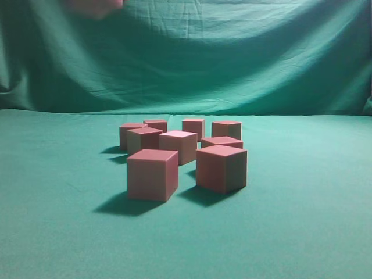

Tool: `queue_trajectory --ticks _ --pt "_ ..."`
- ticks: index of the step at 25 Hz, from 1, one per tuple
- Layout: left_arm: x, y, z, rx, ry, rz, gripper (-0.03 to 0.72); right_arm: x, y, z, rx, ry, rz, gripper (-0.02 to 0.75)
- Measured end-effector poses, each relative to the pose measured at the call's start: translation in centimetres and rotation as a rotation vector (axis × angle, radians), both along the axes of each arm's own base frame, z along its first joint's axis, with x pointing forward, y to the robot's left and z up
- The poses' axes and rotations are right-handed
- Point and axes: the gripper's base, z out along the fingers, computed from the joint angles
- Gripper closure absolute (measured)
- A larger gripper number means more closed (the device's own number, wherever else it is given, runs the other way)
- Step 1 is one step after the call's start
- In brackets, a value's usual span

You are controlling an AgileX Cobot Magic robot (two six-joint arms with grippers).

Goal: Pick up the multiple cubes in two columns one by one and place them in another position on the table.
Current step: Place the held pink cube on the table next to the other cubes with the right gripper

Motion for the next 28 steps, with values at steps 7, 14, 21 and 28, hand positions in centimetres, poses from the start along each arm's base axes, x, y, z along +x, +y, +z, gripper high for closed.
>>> queue_trajectory --ticks 7,14,21,28 --pt "0.0 0.0 0.0 0.000 0.000 0.000 0.688 0.9 1.9 -4.3 -0.044 0.048 -0.037 0.477" --pt "0.0 0.0 0.0 0.000 0.000 0.000 0.688 1.7 2.9 -7.4 -0.075 0.049 -0.041 0.477" --pt "0.0 0.0 0.0 0.000 0.000 0.000 0.688 2.1 3.3 -9.5 -0.107 0.050 -0.063 0.477" --pt "0.0 0.0 0.0 0.000 0.000 0.000 0.688 2.4 3.3 -10.4 -0.131 0.043 -0.111 0.477"
